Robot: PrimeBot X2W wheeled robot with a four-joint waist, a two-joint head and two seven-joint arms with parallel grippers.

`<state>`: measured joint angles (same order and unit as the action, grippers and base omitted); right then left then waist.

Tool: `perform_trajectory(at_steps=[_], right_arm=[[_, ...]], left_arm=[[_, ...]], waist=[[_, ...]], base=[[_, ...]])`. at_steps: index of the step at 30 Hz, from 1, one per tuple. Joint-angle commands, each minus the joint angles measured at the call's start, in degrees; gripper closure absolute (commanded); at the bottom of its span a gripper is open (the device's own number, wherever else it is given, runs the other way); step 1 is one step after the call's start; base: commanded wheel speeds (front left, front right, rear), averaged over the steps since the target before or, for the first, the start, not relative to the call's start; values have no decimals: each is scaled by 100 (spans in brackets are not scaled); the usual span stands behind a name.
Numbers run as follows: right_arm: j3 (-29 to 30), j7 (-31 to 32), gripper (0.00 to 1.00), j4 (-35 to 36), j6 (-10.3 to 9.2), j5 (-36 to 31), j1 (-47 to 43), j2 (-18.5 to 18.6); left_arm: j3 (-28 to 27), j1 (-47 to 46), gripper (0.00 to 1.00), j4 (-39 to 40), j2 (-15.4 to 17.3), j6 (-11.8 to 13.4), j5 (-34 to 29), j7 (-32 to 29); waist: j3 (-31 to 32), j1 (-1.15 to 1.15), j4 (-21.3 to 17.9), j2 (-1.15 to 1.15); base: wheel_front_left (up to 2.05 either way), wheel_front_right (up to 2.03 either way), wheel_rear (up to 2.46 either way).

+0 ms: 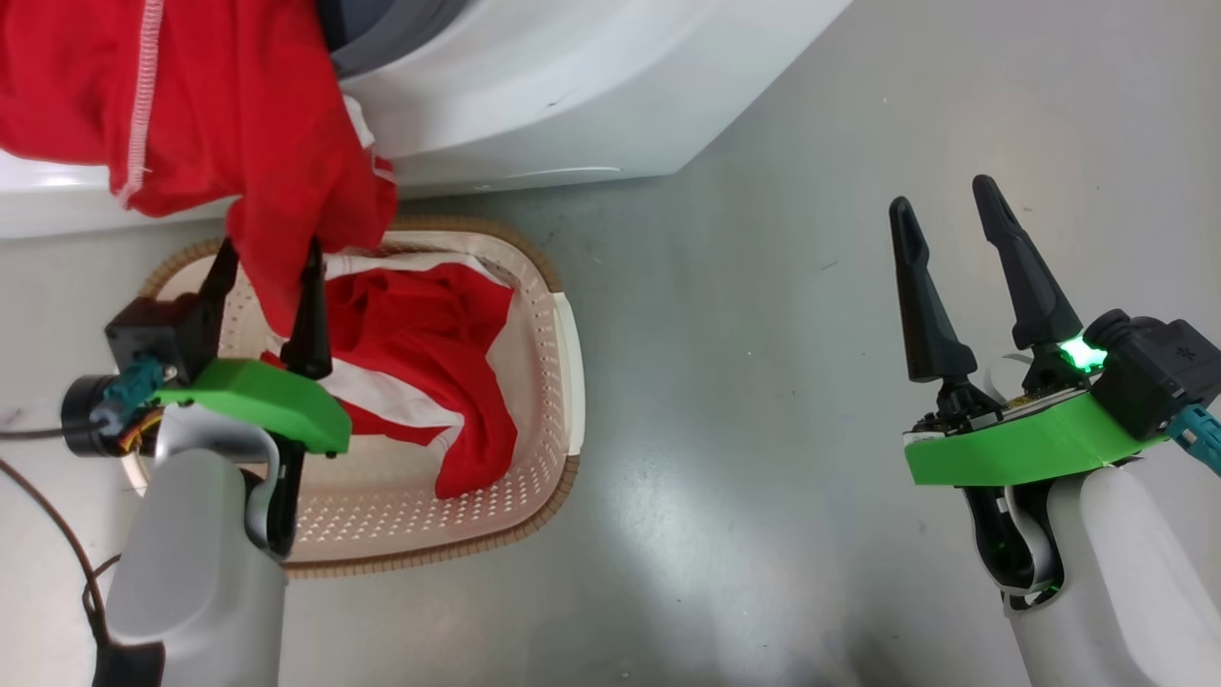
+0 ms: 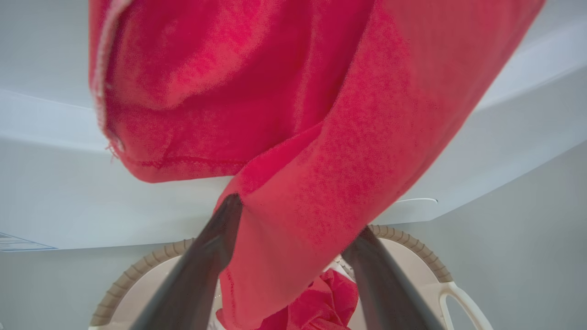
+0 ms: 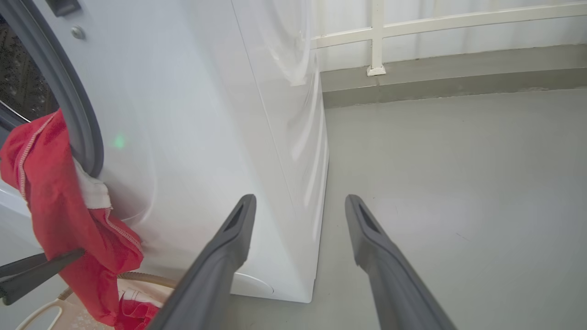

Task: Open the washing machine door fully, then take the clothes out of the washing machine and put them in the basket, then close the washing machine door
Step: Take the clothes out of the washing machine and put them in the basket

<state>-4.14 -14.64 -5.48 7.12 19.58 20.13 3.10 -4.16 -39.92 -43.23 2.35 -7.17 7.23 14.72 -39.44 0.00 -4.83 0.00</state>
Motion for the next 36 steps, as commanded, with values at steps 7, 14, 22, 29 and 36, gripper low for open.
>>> perform_trajectory(at_steps=[7, 14, 22, 29, 36], right_arm=[[-58, -36, 0, 101, 36, -66, -277, -22], [-68, -36, 0, 78, 36, -82, -333, 5], [-45, -36, 0, 104, 36, -86, -397, 56], [-5, -36, 0, 117, 36, -96, -451, 77], [-11, -36, 0, 125, 36, -95, -421, 78]], left_arm=[[-233, 727, 0, 1107, 80, -30, 124, 28], [-257, 1295, 0, 2153, 59, -31, 258, 28], [-185, 1834, 0, 3283, 55, -31, 427, 28], [-73, 2245, 0, 4077, 54, 123, 559, 28], [-5, 2434, 0, 4486, 54, 241, 530, 28]], waist=[[156, 0, 124, 0], [290, 0, 253, 0], [344, 0, 354, 0], [357, 0, 437, 0], [331, 0, 459, 0]], base=[[0, 0, 0], [0, 0, 0], [0, 0, 0], [0, 0, 0], [0, 0, 0]])
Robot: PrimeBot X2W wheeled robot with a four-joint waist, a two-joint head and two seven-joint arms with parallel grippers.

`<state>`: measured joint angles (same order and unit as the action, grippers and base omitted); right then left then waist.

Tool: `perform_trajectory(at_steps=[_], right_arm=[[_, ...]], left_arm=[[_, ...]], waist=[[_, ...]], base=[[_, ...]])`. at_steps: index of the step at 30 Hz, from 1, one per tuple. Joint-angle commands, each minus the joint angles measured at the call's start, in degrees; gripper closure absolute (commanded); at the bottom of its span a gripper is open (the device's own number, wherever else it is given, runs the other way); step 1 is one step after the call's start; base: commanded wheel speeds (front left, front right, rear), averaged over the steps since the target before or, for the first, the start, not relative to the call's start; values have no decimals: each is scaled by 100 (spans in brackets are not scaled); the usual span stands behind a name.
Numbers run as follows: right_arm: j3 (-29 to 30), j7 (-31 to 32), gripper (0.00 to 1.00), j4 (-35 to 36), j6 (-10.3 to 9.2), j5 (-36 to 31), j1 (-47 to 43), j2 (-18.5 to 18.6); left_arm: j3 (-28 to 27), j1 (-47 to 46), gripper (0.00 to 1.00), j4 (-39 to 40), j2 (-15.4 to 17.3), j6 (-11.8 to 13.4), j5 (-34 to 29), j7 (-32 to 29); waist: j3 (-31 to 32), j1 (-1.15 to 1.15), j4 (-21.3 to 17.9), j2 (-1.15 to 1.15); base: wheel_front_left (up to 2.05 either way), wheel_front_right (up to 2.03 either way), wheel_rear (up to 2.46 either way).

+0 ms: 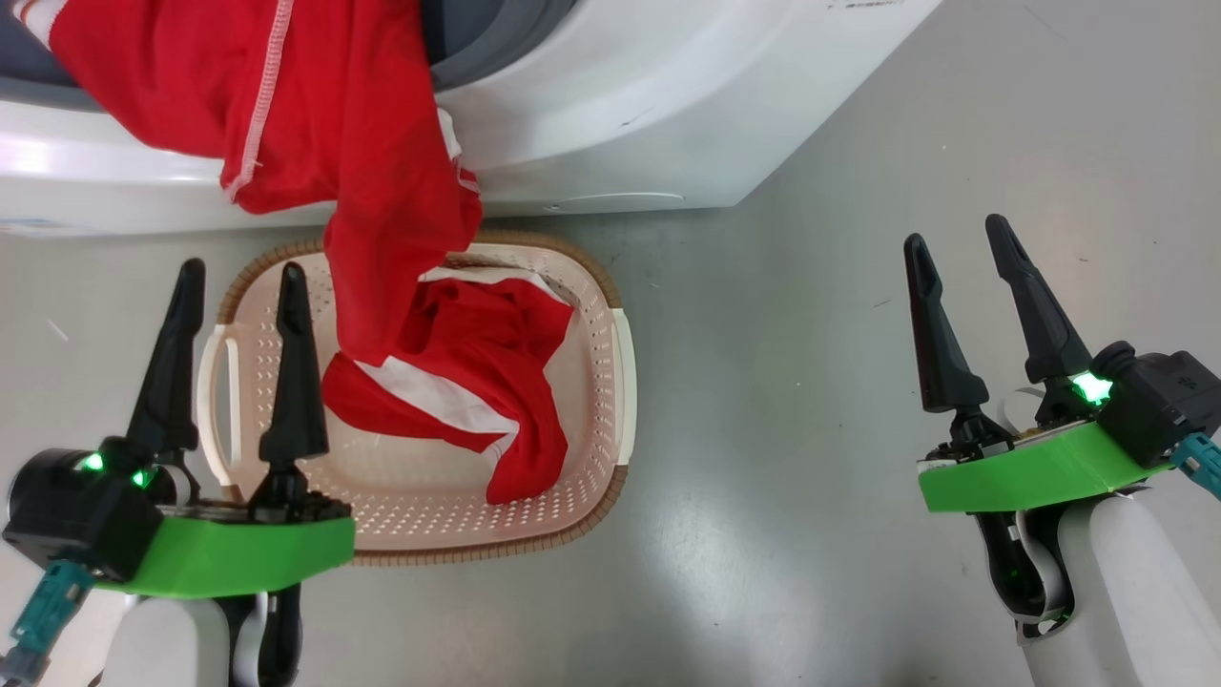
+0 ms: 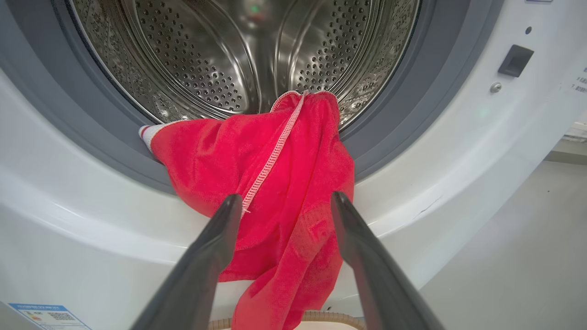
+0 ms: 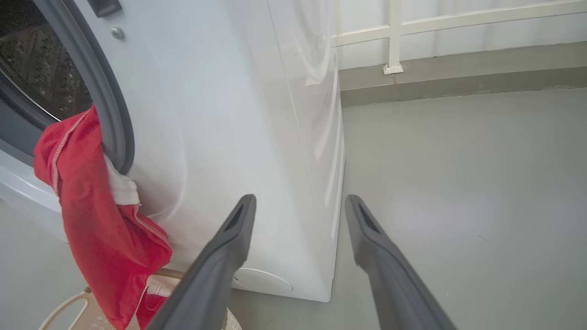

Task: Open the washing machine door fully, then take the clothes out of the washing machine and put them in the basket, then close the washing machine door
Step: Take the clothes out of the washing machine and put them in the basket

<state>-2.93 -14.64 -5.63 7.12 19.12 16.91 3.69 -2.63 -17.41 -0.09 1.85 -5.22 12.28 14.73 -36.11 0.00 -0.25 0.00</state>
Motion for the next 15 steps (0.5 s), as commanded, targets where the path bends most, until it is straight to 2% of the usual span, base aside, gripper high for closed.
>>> perform_trajectory(at_steps=[1, 7, 15], right_arm=[[-127, -36, 0, 141, 36, -49, -95, 20], [-101, -36, 0, 142, 36, -50, -100, 14], [-101, -36, 0, 133, 36, -55, -84, 1]], left_arm=[[-158, 179, 0, 186, 103, 65, 63, 27], [-121, 25, 0, 81, 103, 108, 176, 27], [-210, -704, 0, -501, 105, 38, -116, 27]], waist=[[-6, 0, 6, 0], [-17, 0, 32, 0], [-33, 0, 39, 0]], base=[[0, 0, 0], [0, 0, 0], [0, 0, 0]])
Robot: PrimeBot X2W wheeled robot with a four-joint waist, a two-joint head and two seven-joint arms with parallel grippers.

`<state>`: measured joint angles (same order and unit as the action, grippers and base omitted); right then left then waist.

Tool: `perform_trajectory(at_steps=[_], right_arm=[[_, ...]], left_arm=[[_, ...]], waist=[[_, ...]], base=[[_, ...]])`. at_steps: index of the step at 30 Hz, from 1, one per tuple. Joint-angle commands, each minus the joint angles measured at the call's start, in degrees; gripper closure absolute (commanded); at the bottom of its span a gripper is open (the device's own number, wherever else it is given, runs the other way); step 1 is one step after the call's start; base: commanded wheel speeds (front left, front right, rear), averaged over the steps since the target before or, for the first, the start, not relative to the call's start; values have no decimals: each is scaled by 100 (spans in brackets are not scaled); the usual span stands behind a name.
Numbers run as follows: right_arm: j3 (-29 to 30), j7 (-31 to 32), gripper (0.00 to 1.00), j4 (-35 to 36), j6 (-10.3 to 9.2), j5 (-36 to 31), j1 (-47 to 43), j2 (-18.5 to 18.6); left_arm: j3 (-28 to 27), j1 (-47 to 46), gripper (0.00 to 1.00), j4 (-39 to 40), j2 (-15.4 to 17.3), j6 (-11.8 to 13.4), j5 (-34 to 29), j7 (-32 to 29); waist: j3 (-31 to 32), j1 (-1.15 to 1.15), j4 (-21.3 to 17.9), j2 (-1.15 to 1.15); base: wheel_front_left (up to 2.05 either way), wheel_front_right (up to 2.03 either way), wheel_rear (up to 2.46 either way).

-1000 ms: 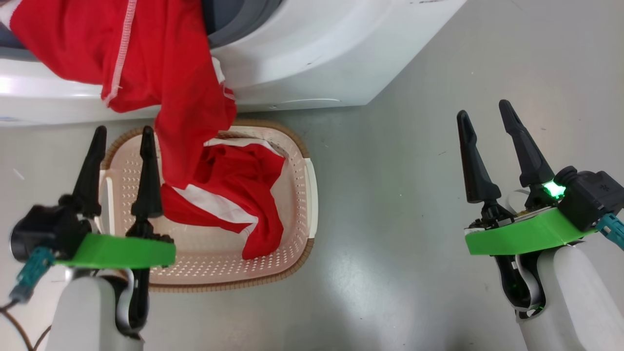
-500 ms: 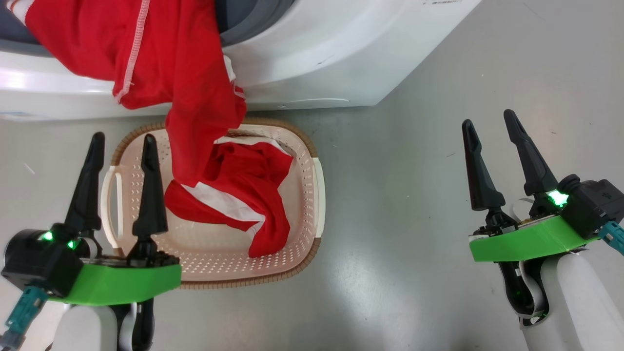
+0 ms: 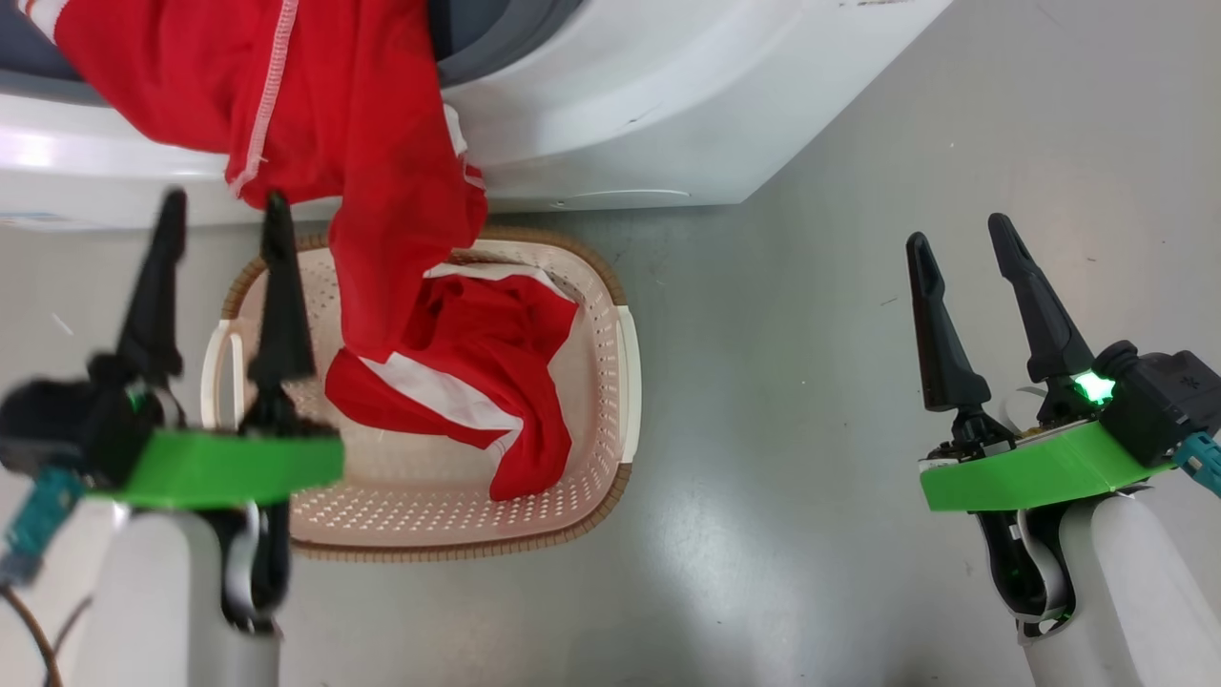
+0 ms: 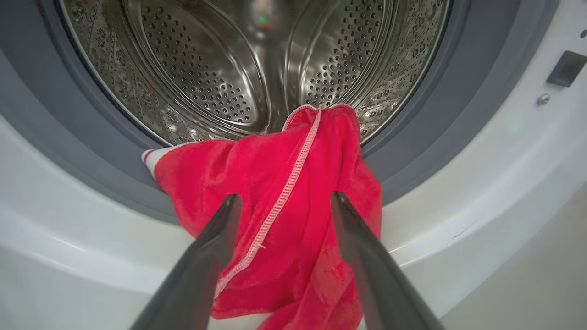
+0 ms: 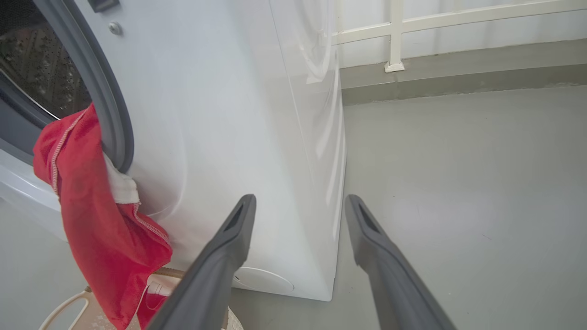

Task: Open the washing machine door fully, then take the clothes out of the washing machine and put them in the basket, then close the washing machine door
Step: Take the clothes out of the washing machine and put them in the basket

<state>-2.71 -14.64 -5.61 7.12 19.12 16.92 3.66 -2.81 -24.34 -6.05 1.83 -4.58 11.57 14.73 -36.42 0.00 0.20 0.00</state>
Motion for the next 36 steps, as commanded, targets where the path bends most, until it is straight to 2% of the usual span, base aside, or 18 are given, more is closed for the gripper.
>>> perform_trajectory(at_steps=[1, 12, 19, 25, 31, 32, 33, 34, 35, 36], right_arm=[[-130, -36, 0, 130, 36, -54, -81, 1], [-112, -36, 0, 150, 36, -37, -55, -26], [-135, -36, 0, 153, 36, -21, -4, -46], [-159, -36, 0, 156, 36, -8, -14, -59], [-147, -36, 0, 172, 36, -5, -45, -68], [-145, -36, 0, 178, 36, -4, -49, -69], [-145, -36, 0, 178, 36, -3, -49, -70], [-147, -36, 0, 178, 36, -3, -47, -71], [-147, -36, 0, 178, 36, -3, -47, -71], [-148, -36, 0, 176, 36, -2, -46, -72]], left_arm=[[-220, -119, 0, 14, 117, -44, -76, 27], [-262, -1276, 0, -1048, 388, -141, -403, 27], [-219, -1989, 0, -1973, 679, -169, -546, 27], [-220, -2345, 0, -2675, 833, -182, -587, 27], [-80, -2510, 0, -3021, 843, -236, -540, 27], [-52, -2546, 40, -3086, 855, -246, -525, 27], [-38, -2561, 70, -3118, 862, -251, -519, 27], [-25, -2574, 95, -3142, 868, -255, -513, 27], [-25, -2574, 95, -3142, 868, -255, -513, 27], [-13, -2584, 100, -3160, 873, -258, -508, 27]], waist=[[-6, 0, -17, 0], [-59, 0, -88, 0], [-111, 0, -143, 0], [-105, 0, -213, 0], [-91, 0, -244, 0], [-91, 0, -246, 0], [-89, 0, -247, 0], [-86, 0, -246, 0], [-86, 0, -246, 0], [-82, 0, -246, 0]], base=[[0, 0, 0], [0, 0, 0], [0, 0, 0], [0, 0, 0], [0, 0, 0], [0, 0, 0], [0, 0, 0], [0, 0, 0], [0, 0, 0], [0, 0, 0]])
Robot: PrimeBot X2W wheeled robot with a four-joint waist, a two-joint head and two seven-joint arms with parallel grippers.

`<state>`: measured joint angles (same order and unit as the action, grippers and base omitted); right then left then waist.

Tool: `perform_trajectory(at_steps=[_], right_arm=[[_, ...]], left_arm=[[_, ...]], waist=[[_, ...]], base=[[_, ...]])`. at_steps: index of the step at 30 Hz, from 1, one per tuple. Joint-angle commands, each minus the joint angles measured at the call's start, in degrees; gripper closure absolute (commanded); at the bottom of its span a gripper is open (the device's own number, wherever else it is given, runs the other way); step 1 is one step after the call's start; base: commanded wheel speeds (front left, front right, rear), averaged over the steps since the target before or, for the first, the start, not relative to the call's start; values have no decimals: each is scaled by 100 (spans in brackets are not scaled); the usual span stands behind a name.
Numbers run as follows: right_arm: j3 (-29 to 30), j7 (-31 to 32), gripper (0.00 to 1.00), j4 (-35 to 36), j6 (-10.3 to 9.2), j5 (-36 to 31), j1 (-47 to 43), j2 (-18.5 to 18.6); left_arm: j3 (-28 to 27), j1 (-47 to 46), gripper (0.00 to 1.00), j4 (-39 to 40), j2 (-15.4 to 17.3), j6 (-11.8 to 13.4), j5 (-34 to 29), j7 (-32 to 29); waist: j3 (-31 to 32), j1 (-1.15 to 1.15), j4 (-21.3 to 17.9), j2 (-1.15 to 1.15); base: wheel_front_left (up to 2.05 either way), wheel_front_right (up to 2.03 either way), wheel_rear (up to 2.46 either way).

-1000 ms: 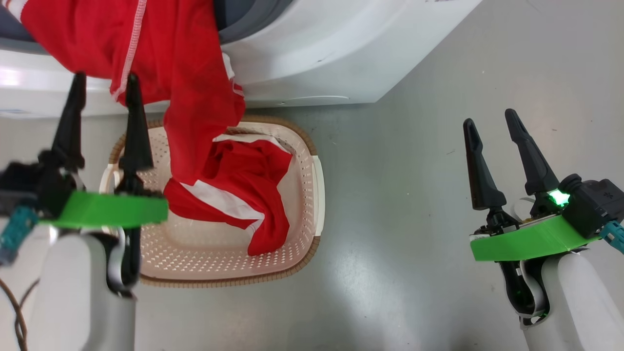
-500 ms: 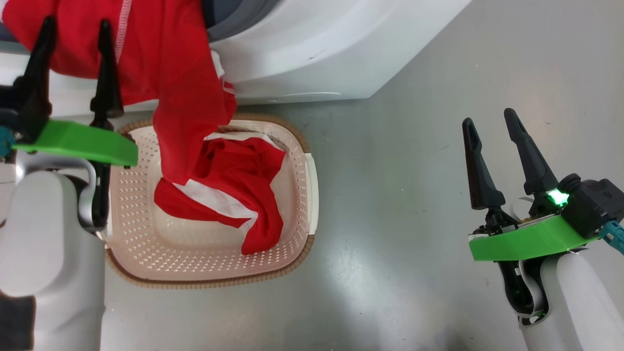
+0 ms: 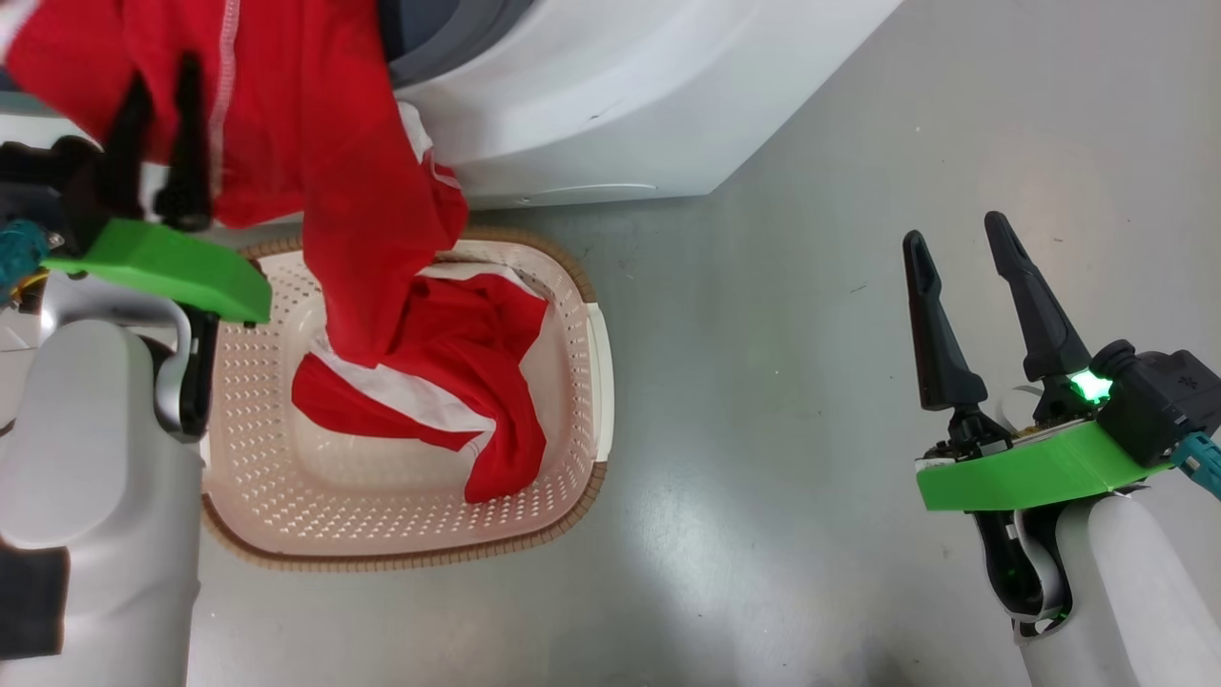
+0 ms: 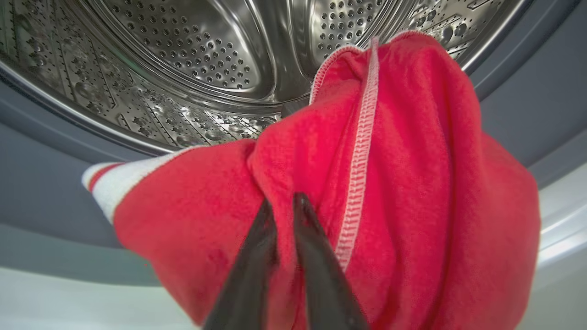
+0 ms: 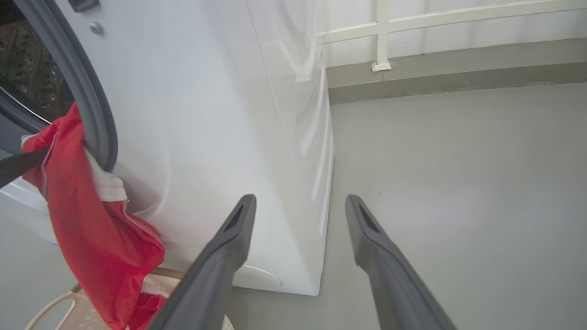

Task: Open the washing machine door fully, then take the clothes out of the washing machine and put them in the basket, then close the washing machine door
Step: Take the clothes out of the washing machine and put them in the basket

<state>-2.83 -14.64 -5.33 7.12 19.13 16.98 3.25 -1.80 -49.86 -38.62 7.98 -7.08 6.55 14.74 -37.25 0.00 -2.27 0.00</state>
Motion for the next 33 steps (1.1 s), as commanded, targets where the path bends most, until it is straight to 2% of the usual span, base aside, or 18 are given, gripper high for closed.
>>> perform_trajectory(at_steps=[1, 7, 20, 26, 33], right_arm=[[-137, -36, 0, 147, 36, -2, -50, -31], [-136, -36, 0, 134, 36, 1, -77, -34], [-110, -36, 0, 145, 36, -29, -132, -36], [-124, -36, 0, 143, 36, -35, -94, -36], [-142, -36, 0, 145, 36, -35, -43, -36]], left_arm=[[-102, -38, 100, 87, 260, -11, -2, 26], [-28, 212, 100, 264, 187, -21, -17, 26], [279, 1522, 100, 877, -174, -36, 38, 26], [394, 1845, 100, 583, -301, -38, 104, 26], [428, 1795, 100, -316, -394, -39, 174, 26]], waist=[[5, 0, 3, 0], [58, 0, 29, 0], [107, 0, 173, 0], [74, 0, 199, 0], [-6, 0, 165, 0]], base=[[0, 0, 0], [0, 0, 0], [0, 0, 0], [0, 0, 0], [0, 0, 0]])
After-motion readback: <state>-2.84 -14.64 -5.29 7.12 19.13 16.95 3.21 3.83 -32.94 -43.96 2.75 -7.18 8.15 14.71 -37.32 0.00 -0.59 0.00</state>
